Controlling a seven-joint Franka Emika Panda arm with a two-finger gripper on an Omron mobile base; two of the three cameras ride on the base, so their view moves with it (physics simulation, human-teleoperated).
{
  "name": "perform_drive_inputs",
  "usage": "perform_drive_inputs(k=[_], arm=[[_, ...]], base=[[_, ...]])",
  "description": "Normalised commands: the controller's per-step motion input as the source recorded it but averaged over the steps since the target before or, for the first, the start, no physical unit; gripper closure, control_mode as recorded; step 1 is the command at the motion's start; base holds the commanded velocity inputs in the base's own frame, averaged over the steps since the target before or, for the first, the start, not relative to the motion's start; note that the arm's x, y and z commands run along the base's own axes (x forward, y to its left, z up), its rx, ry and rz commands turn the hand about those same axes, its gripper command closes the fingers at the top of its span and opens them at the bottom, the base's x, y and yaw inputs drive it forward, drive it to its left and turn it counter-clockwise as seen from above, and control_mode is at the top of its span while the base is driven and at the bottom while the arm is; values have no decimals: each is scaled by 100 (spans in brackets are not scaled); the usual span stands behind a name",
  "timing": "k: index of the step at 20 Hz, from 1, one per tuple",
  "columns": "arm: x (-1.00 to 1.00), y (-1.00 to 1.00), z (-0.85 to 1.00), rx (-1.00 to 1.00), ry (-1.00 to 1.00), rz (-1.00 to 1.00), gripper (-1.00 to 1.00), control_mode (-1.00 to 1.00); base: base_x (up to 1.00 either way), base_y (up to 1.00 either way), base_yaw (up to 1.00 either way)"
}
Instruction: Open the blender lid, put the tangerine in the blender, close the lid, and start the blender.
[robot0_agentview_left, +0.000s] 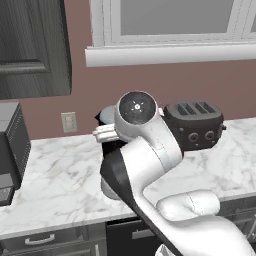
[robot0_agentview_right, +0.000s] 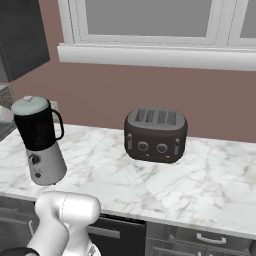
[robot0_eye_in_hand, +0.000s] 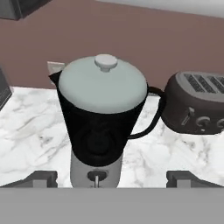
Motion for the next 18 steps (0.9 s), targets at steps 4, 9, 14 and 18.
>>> perform_drive_inputs(k=[4,9,14,18], arm=[[-76,0,-96,0,-20,-38,-100,-100],[-42,0,-82,0,-10,-38,-100,-100],[1,0,-58,0,-1,-32,-100,-100],[7,0,-46,2,-9,-25,-100,-100]], base=[[0,0,0],[0,0,0],[0,0,0],[0,0,0]])
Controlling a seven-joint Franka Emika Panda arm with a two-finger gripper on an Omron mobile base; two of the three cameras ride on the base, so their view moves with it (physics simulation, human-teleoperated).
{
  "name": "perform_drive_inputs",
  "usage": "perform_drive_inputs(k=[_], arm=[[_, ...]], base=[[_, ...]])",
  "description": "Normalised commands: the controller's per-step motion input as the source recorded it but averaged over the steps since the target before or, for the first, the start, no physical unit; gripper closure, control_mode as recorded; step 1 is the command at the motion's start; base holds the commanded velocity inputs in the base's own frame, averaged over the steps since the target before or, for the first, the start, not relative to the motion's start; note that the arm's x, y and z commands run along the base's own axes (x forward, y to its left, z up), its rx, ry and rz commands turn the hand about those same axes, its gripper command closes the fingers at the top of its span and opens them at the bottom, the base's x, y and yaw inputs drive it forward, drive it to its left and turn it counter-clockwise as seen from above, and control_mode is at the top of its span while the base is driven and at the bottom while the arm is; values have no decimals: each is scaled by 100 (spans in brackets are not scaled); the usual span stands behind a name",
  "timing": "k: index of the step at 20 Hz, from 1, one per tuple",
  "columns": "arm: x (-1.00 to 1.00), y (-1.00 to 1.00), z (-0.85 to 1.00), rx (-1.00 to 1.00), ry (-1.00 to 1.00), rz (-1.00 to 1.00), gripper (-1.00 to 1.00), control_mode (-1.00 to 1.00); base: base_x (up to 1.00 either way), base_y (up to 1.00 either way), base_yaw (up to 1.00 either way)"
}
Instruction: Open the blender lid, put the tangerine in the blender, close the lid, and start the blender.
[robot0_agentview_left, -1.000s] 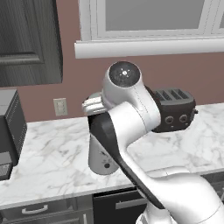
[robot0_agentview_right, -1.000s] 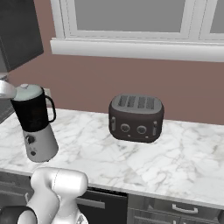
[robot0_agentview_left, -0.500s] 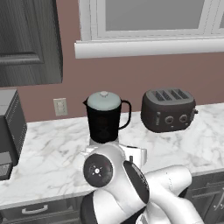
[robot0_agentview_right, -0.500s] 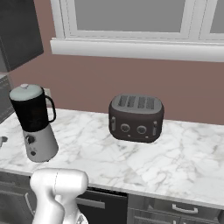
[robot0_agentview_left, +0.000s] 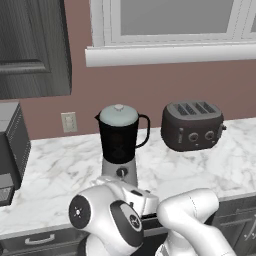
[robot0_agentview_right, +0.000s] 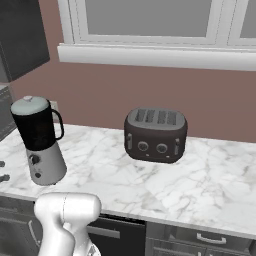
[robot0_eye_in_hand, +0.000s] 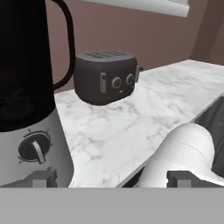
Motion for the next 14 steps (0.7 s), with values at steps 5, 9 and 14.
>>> perform_drive_inputs(k=[5,9,14], arm=[[0,-15,-40,0,-9,-11,-100,-100],[7,-17,-31,0,-4,-1,-100,-100],[25,-13,-21,0,0,-2,-100,-100]], base=[[0,0,0],[0,0,0],[0,0,0]])
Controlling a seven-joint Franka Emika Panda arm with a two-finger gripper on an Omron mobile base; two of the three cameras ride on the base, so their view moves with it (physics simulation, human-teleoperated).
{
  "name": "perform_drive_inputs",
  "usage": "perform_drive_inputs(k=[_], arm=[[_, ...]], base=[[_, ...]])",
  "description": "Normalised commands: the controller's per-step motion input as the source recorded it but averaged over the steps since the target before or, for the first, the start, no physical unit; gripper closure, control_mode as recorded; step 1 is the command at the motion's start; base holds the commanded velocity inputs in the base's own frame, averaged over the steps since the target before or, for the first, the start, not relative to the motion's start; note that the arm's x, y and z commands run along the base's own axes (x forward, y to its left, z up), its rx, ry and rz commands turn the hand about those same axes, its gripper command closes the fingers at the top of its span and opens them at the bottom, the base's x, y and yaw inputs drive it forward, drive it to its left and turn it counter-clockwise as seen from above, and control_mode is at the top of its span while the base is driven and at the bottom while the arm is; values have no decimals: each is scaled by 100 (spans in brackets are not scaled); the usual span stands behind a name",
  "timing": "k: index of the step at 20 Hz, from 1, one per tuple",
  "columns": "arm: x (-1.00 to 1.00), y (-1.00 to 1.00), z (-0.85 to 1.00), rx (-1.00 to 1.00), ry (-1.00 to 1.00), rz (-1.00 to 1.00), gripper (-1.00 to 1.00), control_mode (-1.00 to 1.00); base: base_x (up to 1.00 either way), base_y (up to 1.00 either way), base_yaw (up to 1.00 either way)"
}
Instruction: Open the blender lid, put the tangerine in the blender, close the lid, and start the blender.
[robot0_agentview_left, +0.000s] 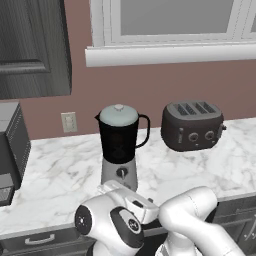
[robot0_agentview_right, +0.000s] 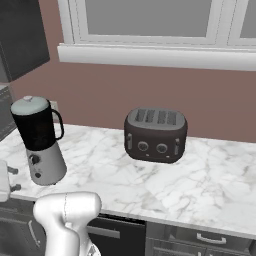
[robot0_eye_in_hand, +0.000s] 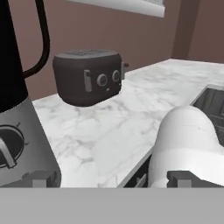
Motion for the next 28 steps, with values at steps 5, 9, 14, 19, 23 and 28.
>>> perform_drive_inputs(k=[5,9,14,19,23,28], arm=[[20,0,-29,0,0,-1,-100,-100],[12,0,-34,0,0,0,-100,-100],[12,0,-19,0,0,-3,-100,-100],[15,0,-18,0,0,-8,-100,-100],[20,0,-16,0,0,-5,-100,-100],[24,3,-18,0,0,-2,-100,-100]], base=[[0,0,0],[0,0,0],[0,0,0],[0,0,0],[0,0,0],[0,0,0]])
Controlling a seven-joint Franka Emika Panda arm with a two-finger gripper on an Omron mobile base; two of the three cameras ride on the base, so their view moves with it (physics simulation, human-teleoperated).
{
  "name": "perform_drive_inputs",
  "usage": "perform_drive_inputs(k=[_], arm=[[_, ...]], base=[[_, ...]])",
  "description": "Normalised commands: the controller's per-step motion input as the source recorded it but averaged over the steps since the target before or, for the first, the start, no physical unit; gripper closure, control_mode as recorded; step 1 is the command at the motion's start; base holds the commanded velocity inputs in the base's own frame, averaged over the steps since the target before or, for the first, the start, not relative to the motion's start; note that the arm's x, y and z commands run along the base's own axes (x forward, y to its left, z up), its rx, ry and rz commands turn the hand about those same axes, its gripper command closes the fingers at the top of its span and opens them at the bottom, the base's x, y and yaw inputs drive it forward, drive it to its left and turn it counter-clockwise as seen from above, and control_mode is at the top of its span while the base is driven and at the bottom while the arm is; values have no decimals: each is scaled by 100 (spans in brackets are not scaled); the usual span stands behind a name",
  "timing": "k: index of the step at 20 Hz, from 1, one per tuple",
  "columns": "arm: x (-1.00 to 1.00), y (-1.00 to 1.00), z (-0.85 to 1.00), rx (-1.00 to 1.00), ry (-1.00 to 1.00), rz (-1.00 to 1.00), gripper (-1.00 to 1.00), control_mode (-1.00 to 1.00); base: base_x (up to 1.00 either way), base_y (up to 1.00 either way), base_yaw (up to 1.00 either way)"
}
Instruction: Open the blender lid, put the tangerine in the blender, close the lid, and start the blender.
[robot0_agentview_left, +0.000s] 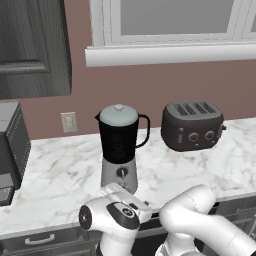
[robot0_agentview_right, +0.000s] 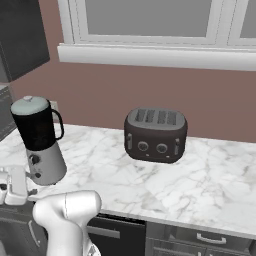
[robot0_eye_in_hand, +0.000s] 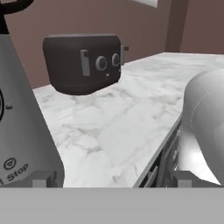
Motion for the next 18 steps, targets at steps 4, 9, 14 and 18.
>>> perform_drive_inputs(k=[4,9,14,18], arm=[[25,9,-28,0,0,0,-100,-100],[24,15,-27,0,0,0,-100,-100],[26,17,-22,0,0,0,-100,-100],[29,20,-16,0,0,0,-100,-100]], base=[[0,0,0],[0,0,0],[0,0,0],[0,0,0]])
